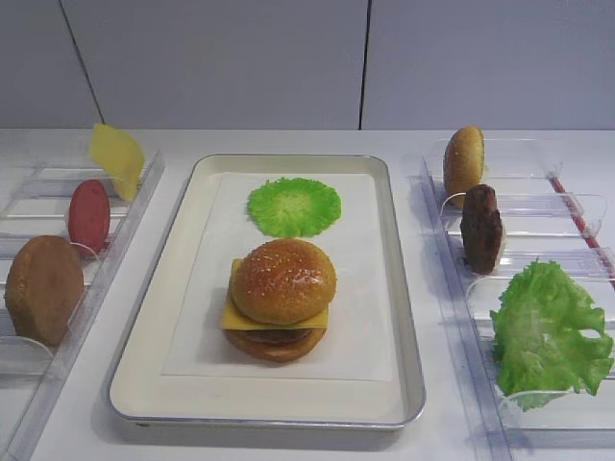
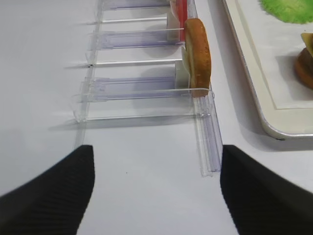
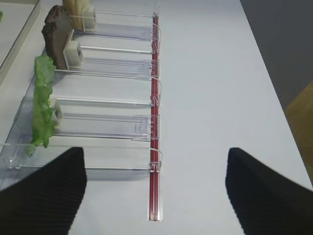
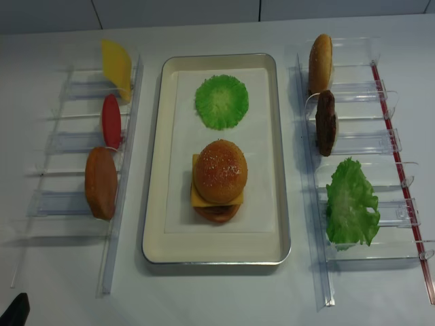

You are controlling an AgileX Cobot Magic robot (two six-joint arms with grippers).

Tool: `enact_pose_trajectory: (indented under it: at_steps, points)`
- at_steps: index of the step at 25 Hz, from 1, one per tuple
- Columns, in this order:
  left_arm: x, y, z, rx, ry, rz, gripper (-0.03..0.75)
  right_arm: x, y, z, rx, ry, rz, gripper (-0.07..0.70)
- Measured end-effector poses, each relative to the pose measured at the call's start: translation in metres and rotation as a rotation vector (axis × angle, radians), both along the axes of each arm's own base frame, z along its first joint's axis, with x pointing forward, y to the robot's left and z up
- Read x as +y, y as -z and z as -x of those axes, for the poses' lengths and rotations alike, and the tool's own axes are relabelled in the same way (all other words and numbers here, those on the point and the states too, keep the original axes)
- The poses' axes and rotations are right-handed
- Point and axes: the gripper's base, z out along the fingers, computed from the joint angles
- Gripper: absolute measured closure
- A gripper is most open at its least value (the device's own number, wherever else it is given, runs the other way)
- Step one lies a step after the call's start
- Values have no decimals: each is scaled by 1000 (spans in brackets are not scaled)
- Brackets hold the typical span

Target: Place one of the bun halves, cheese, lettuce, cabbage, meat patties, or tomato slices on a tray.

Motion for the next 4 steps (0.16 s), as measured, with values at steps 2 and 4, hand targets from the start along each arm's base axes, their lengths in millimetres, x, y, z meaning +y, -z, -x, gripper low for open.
enact_pose_trajectory:
  at_steps: [2, 4]
  points:
    - [0, 0, 0, 0, 0, 0, 223, 0, 0, 0, 0, 0, 0, 43]
    - [0, 0, 0, 0, 0, 0, 223, 0, 0, 0, 0, 1, -1, 43]
